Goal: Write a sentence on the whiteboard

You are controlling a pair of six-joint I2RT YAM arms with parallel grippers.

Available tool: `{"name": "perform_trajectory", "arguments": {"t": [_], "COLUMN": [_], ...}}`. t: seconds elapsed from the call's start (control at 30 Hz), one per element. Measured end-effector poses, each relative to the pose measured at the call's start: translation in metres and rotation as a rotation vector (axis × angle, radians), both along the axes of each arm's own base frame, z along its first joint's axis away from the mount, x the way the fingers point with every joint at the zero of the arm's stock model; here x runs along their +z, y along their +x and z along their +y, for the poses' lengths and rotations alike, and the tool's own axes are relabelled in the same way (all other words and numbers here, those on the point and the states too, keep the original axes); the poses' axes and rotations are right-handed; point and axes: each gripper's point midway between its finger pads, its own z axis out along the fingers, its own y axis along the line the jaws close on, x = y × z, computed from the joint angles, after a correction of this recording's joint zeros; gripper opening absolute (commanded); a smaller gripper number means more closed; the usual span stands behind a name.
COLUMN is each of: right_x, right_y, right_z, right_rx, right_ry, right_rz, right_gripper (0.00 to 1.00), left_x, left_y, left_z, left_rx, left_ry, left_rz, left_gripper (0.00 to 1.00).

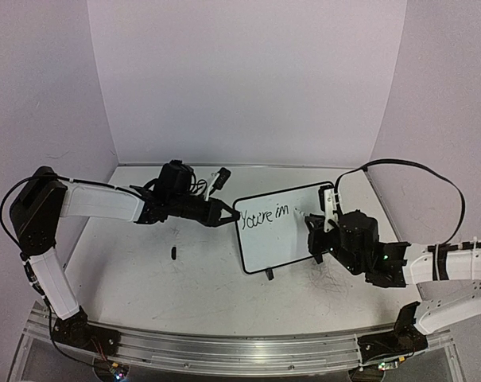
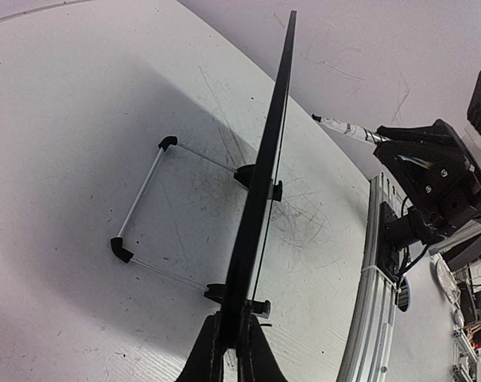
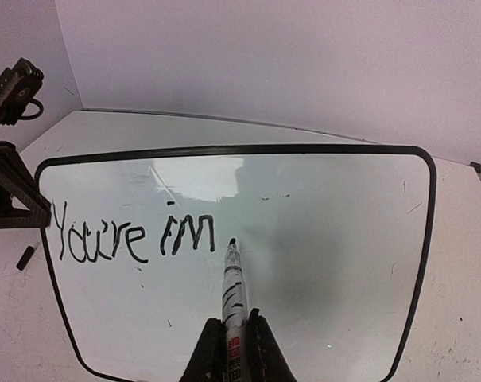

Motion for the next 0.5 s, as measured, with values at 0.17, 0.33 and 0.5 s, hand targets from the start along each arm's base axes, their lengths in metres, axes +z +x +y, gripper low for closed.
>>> {"name": "perform_trajectory", "arguments": {"t": [0.17, 0.33, 0.5], "right_x": [-0.0001, -0.0003, -0.0005], "right_y": [0.002, 0.0046, 0.0096], "right_z": [-0.0015, -0.0043, -0.0089], "right_rx": [0.0, -0.006, -0.013], "right_ry": [-0.002, -0.005, -0.004], "right_rz": [0.001, 0.001, 0.004], "right_gripper": [0.0, 0.0, 0.0], "left_x": [-0.0002, 0.0, -0.0001], "left_y": [0.0, 0.0, -0.0001], "left_z": [0.0, 0.0, 0.0], "left_rx": [0.0, 0.0, -0.002], "left_ry": [0.0, 0.0, 0.001], "left_rz": [0.0, -0.001, -0.003], "left_gripper": [0.0, 0.0, 0.0]}}
